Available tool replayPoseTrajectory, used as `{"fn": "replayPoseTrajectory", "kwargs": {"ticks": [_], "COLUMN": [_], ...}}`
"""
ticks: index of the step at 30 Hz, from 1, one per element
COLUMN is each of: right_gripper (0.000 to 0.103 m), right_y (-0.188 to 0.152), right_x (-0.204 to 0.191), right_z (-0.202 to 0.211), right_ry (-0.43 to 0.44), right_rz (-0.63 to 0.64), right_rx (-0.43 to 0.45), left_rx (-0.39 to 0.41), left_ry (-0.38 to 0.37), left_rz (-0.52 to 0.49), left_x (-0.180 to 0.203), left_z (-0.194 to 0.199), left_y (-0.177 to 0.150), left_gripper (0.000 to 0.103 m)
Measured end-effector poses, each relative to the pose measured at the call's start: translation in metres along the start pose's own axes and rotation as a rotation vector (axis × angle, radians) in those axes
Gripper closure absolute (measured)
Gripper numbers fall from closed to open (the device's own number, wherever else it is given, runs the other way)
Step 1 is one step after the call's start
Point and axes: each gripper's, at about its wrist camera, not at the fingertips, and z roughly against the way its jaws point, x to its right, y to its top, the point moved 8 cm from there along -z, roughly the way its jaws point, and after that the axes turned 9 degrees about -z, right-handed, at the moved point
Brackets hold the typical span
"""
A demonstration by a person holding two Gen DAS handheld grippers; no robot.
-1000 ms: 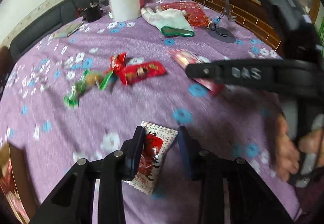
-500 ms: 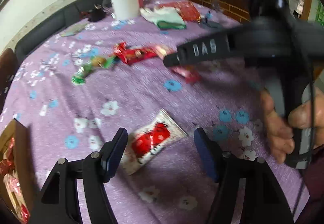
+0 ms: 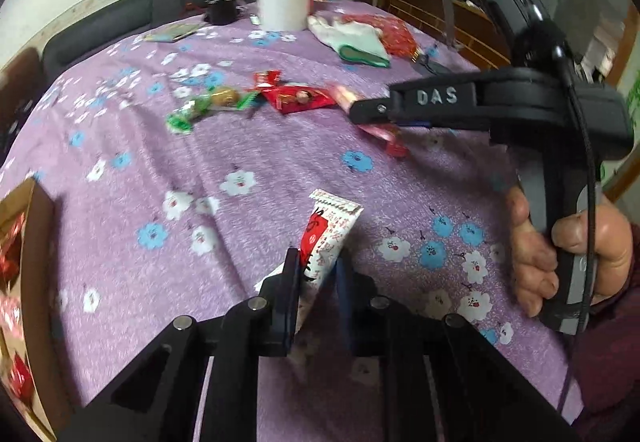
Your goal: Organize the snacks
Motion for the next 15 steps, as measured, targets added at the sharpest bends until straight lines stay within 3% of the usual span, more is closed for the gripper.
{"fn": "replayPoseTrajectory", "kwargs": {"ticks": [8, 15], "right_gripper": [0.078, 0.082], "right_y": [0.001, 0.001], "right_x": [-0.006, -0.023], "right_z": [0.007, 0.020], "right_ry": [0.010, 0.045], "right_rz": [0.019, 0.075], "right_rx": [0.034, 0.084], "left_rx": [0.062, 0.114], "left_ry": [0.124, 0.122], "left_rz": [0.012, 0.110], "left_x": [-0.006, -0.026], "left_z": [0.039, 0.073], "left_y": [-0.004, -0.021], "left_gripper": [0.087, 0.087]}}
